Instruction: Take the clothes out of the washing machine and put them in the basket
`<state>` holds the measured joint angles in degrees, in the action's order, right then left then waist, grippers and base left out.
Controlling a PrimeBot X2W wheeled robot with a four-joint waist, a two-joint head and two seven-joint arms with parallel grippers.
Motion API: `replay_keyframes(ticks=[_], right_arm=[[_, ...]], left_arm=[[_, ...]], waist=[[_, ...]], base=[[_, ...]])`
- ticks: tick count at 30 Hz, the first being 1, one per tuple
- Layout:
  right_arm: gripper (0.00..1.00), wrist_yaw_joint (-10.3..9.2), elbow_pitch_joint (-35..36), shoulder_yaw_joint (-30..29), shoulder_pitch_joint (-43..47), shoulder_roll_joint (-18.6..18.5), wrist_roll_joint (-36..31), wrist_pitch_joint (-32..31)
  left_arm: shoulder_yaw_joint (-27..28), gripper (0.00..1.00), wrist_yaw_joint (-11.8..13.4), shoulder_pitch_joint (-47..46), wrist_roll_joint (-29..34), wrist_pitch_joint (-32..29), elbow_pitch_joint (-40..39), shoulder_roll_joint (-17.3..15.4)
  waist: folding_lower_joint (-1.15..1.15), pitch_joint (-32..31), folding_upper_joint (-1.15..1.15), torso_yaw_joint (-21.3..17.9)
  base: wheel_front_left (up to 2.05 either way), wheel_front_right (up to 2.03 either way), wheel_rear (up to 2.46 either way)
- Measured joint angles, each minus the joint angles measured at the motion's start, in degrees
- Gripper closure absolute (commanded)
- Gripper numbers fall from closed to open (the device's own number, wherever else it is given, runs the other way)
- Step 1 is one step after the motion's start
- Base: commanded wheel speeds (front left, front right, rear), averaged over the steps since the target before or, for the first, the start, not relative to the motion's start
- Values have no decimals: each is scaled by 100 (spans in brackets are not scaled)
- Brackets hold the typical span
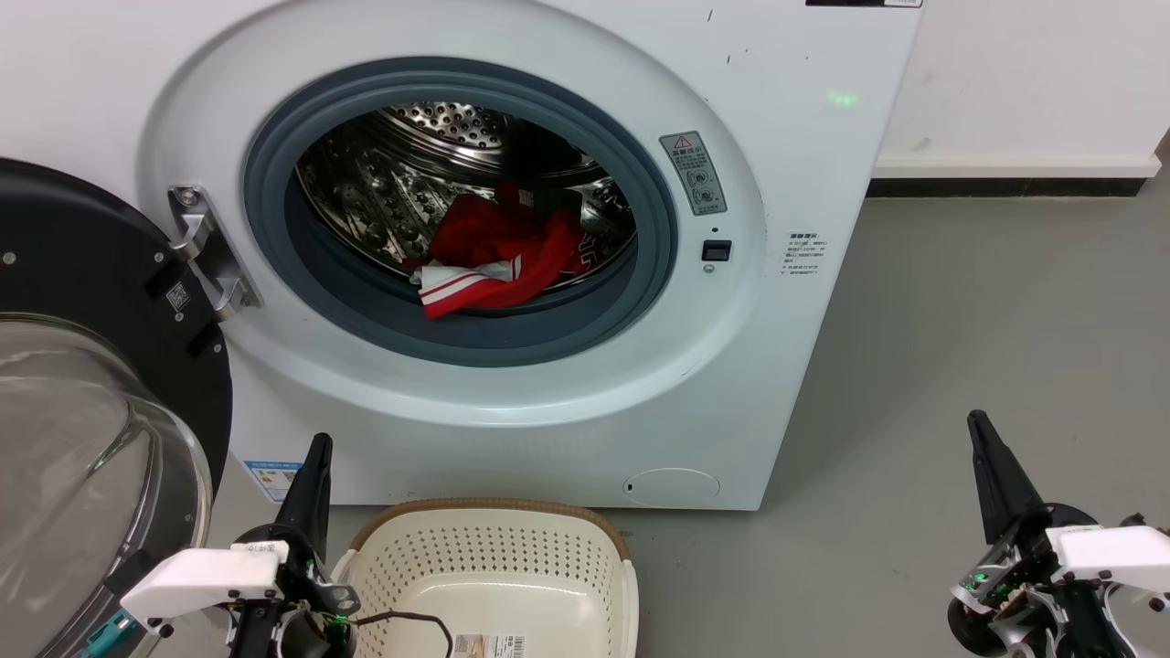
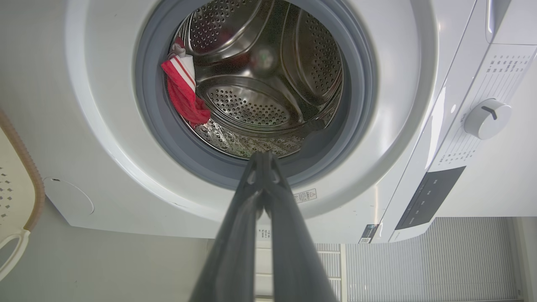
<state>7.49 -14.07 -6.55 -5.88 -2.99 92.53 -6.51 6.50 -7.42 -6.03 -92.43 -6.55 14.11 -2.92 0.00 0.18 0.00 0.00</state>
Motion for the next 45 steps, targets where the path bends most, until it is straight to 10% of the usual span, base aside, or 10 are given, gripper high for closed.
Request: replay_keyframes(ticks=[26, 27, 45], right_arm=[[100, 0, 0, 0, 0, 0, 0, 0], [0, 0, 0, 0, 0, 0, 0, 0], [0, -1, 187, 4, 183, 12, -872, 409]], left_arm=[[0, 100, 0, 0, -1, 0, 0, 0], [0, 0, 0, 0, -1, 0, 0, 0], [-382, 0, 11, 43, 965, 420, -35, 19]], waist=[[0, 0, 0, 0], [0, 0, 0, 0], [0, 30, 0, -13]], base=[[0, 0, 0], [0, 0, 0], [0, 0, 0]])
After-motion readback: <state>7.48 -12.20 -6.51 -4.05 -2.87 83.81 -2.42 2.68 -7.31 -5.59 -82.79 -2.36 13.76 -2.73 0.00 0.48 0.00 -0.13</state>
